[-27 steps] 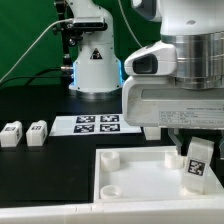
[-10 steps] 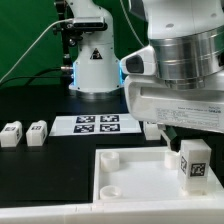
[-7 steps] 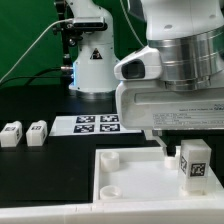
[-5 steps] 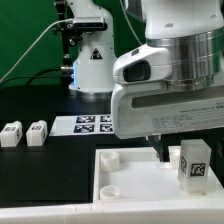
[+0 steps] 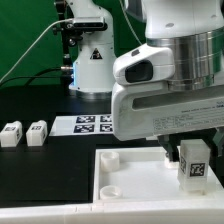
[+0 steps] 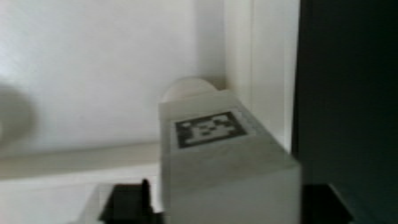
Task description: Assemble one leg
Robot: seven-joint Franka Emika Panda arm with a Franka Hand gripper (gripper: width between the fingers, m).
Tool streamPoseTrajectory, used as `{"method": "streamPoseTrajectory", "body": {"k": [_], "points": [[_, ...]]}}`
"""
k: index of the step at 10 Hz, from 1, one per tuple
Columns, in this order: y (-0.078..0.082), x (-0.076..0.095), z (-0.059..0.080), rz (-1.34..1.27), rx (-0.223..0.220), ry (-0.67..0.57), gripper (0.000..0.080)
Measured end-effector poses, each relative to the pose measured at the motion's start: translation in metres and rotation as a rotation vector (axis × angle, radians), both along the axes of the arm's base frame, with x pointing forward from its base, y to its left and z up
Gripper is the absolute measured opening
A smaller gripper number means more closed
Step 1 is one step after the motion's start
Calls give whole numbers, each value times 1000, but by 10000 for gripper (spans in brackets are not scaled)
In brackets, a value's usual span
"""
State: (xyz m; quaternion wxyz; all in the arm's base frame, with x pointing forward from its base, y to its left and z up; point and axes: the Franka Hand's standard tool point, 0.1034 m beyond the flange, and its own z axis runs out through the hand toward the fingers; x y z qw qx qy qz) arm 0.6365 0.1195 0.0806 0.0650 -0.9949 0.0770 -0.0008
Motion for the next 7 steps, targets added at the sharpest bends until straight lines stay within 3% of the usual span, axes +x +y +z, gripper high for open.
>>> {"method": "streamPoseTrajectory", "body": {"k": [1,6,7], "points": [[-1,0,0,-73,0,9,303],[-4,0,-1,-526,8,70,303],[-5,-1,-1,-728,19,102,303]]}}
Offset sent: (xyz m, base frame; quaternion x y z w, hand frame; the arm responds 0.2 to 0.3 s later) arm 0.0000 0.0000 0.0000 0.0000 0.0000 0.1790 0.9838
